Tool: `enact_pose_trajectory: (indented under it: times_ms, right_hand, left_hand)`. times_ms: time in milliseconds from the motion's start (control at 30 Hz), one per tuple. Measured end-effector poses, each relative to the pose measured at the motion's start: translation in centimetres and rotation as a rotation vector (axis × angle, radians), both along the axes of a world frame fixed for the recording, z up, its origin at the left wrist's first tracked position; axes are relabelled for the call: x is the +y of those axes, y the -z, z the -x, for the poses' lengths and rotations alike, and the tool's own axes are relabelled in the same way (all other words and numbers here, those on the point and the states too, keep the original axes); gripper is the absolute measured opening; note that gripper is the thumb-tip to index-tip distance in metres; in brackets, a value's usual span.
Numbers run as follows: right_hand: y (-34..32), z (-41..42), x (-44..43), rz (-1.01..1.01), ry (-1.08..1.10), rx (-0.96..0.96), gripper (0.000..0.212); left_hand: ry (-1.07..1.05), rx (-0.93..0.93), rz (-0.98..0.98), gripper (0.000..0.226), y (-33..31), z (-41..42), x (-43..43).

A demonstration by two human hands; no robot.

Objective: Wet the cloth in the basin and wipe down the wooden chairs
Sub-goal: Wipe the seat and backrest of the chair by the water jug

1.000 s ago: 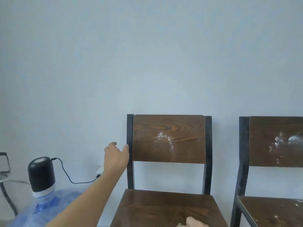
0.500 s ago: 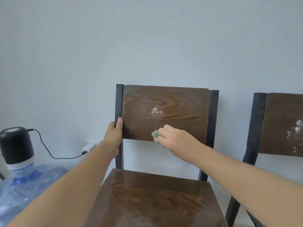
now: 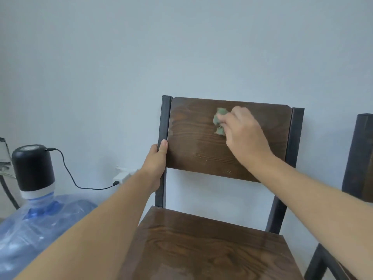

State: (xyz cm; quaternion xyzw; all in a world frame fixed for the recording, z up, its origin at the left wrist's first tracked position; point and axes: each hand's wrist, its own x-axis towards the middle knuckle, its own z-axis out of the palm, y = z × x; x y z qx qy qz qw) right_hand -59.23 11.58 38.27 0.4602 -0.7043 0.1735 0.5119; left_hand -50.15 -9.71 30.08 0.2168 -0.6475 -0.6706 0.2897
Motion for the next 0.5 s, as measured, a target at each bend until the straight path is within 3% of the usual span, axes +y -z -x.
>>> enact_pose_trajectory:
  times_ms: [67,200,233,333,400,500]
  right_hand:
    - [0.1,-0.6,-1.7,0.131,0.003,-0.061,0.015]
    - [7.3,-3.0,0.2,-0.442,-0.124,0.208,0.034]
    - [7.0,-2.7,1.1,-0.445,-0.113,0.199,0.032]
    - [1.9,-0.5,-0.4,-0.017,-0.020,0.000,0.016]
    - [-0.4,-0.4,-3.5,0.143,-0.011,-0.061,0.013]
    - [2.8,-2.9,-7.2,-0.055,-0.105,0.005,0.017]
  left_hand:
    - [-0.021,0.000,0.005,0.056,0.4,0.0,-0.8]
    - [-0.024,0.004,-0.011,0.053,1.1,0.1,-0.9]
    - [-0.021,0.002,-0.013,0.053,1.1,0.0,-0.7]
    - [-0.009,0.007,-0.028,0.050,0.8,0.1,-0.7]
    - [0.008,0.024,-0.028,0.048,0.8,-0.1,-0.8]
    - [0.056,0.043,-0.052,0.040,0.9,-0.6,-0.7]
